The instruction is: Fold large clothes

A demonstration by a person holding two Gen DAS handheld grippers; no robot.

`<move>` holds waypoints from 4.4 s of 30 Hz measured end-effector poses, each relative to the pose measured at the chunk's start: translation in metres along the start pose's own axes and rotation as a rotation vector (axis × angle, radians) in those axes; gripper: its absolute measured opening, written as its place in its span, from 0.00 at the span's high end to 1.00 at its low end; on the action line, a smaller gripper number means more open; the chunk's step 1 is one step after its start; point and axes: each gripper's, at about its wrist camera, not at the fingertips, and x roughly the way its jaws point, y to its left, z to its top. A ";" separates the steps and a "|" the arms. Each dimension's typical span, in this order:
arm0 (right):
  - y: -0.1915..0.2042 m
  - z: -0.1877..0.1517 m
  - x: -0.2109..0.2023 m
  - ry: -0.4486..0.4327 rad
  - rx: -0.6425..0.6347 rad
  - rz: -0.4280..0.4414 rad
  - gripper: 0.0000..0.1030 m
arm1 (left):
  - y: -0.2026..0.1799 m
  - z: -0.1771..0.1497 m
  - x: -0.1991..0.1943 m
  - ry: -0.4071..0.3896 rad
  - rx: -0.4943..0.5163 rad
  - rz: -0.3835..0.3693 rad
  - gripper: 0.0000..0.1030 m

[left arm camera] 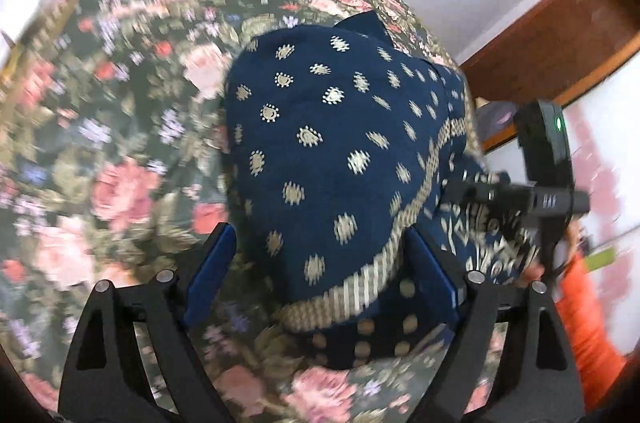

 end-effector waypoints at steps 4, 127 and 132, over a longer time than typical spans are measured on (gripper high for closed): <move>0.011 0.005 0.013 0.021 -0.050 0.042 0.00 | 0.014 0.011 0.027 0.032 -0.064 -0.067 0.06; 0.327 -0.258 -0.200 -0.809 -0.536 -0.154 0.15 | -0.111 -0.243 -0.325 -0.835 0.238 0.386 0.16; 0.341 -0.298 -0.218 -0.918 -0.539 -0.162 0.15 | -0.139 -0.274 -0.340 -0.957 0.264 0.463 0.16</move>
